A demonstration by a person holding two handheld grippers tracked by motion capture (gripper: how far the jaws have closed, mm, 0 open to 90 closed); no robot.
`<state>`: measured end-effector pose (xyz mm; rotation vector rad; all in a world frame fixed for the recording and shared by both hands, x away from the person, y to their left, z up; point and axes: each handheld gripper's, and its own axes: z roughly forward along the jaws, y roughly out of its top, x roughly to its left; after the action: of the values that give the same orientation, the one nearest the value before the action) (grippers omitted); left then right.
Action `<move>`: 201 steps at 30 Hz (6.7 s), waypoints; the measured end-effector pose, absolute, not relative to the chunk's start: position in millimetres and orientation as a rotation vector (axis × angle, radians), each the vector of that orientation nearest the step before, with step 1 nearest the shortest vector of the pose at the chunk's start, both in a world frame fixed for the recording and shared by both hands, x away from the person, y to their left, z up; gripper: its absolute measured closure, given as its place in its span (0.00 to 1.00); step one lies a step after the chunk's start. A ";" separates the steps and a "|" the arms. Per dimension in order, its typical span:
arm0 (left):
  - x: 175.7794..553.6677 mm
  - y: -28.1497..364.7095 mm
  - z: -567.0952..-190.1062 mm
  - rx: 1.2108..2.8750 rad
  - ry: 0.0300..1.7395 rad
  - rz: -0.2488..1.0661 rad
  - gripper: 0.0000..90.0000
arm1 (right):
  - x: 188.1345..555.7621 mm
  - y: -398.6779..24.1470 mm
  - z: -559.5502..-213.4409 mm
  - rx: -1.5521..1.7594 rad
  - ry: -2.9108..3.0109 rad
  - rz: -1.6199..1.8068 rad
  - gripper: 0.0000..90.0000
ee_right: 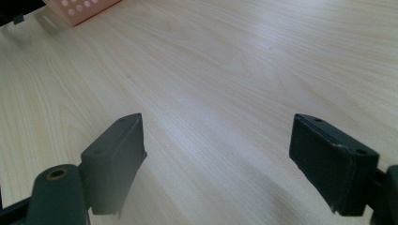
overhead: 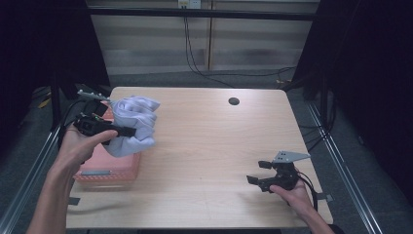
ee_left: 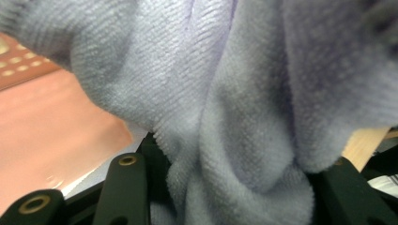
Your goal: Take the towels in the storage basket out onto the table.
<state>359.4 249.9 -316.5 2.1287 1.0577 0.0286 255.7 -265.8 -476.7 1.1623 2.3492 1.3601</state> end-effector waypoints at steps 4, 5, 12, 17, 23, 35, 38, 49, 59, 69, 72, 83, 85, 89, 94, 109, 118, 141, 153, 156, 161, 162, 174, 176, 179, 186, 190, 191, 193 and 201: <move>357.2 233.7 -316.7 2.133 1.015 0.026 0.56 | 255.0 -264.7 -477.1 1.156 2.356 1.359 0.20; 356.1 225.9 -317.1 2.132 0.989 0.007 0.56 | 255.0 -264.6 -477.2 1.154 2.358 1.363 0.20; 358.0 198.8 -322.7 2.159 0.952 -0.006 0.56 | 255.4 -264.9 -476.9 1.156 2.357 1.367 0.20; 361.0 176.7 -329.5 2.168 0.931 -0.033 0.56 | 255.6 -265.2 -476.9 1.158 2.355 1.368 0.19; 363.3 154.0 -334.0 2.175 0.902 -0.052 0.56 | 255.7 -266.7 -476.3 1.159 2.350 1.367 0.18; 362.8 107.7 -346.5 2.193 0.852 -0.078 0.56 | 256.5 -267.5 -476.1 1.156 2.349 1.372 0.18; 363.6 100.4 -357.0 2.207 0.847 -0.089 0.55 | 256.0 -267.8 -475.8 1.157 2.348 1.372 0.18; 363.5 71.3 -407.2 2.236 0.836 -0.137 0.54 | 256.0 -267.8 -476.0 1.160 2.349 1.369 0.18; 358.7 52.6 -450.9 2.297 0.820 -0.167 0.53 | 256.5 -266.7 -476.3 1.153 2.357 1.372 0.20; 348.8 47.2 -462.5 2.293 0.767 -0.086 0.39 | 256.0 -264.7 -476.7 1.166 2.367 1.400 0.22; 348.0 48.5 -462.2 2.281 0.753 -0.080 0.25 | 255.6 -262.0 -473.5 1.175 2.357 1.436 0.22; 342.7 84.7 -444.1 2.155 0.787 -0.106 0.22 | 274.6 -232.1 -452.5 1.093 2.359 1.437 0.24; 336.7 94.1 -438.3 2.151 0.773 -0.081 0.25 | 281.3 -221.4 -449.6 1.057 2.382 1.436 0.31; 318.0 107.8 -427.9 2.159 0.773 -0.052 0.29 | 293.3 -206.2 -445.6 1.024 2.397 1.464 0.36; 287.3 123.2 -422.6 2.144 0.776 -0.053 0.37 | 309.2 -185.3 -455.6 1.009 2.457 1.439 0.57; 256.4 119.5 -443.3 2.128 0.736 -0.045 0.54 | 296.0 -179.1 -474.9 0.962 2.579 1.387 0.91; 298.5 93.2 -463.0 2.160 0.781 0.071 0.63 | 289.4 -178.7 -472.1 0.899 2.625 1.450 0.80; 302.1 102.4 -477.2 2.165 0.764 -0.029 0.89 | 305.7 -173.5 -469.8 1.005 2.446 1.490 0.40; 304.4 88.6 -444.4 2.010 0.674 -0.019 0.46 | 300.9 -162.3 -465.1 0.930 2.511 1.539 0.90; 310.9 82.5 -452.8 2.015 0.681 -0.042 0.47 | 300.4 -162.7 -462.2 0.913 2.522 1.557 0.91; 312.6 88.2 -453.3 1.979 0.666 -0.064 0.88 | 301.1 -165.8 -460.8 0.935 2.513 1.571 0.91; 313.0 90.5 -451.9 1.969 0.665 -0.070 0.89 | 301.4 -166.6 -459.9 0.940 2.504 1.576 0.91; 306.4 126.8 -420.5 1.842 0.675 0.007 0.95 | 314.2 -205.8 -437.5 1.059 2.337 1.579 0.91; 305.6 129.0 -411.8 1.825 0.671 0.025 0.95 | 315.8 -209.8 -430.3 1.059 2.311 1.568 0.91; 303.8 135.3 -397.8 1.783 0.673 0.059 0.95 | 319.8 -221.5 -422.9 1.082 2.265 1.578 0.91; 308.6 165.6 -374.6 1.676 0.713 0.115 0.95 | 335.6 -264.9 -404.9 1.207 2.106 1.522 0.92; 309.1 173.7 -358.7 1.660 0.713 0.167 0.95 | 349.8 -286.2 -380.2 1.217 2.025 1.530 0.93; 309.4 174.5 -355.3 1.654 0.713 0.169 0.96 | 352.3 -288.5 -373.1 1.217 2.006 1.517 0.93; 308.9 176.2 -348.8 1.632 0.708 0.180 0.95 | 356.3 -290.4 -362.7 1.195 1.999 1.514 0.92; 311.4 169.6 -315.3 1.553 0.646 0.191 0.95 | 370.7 -292.1 -309.5 1.150 1.850 1.586 0.93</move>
<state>311.4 169.6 -315.3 1.5530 0.6459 0.1910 370.7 -292.1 -309.5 1.1501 1.8502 1.5861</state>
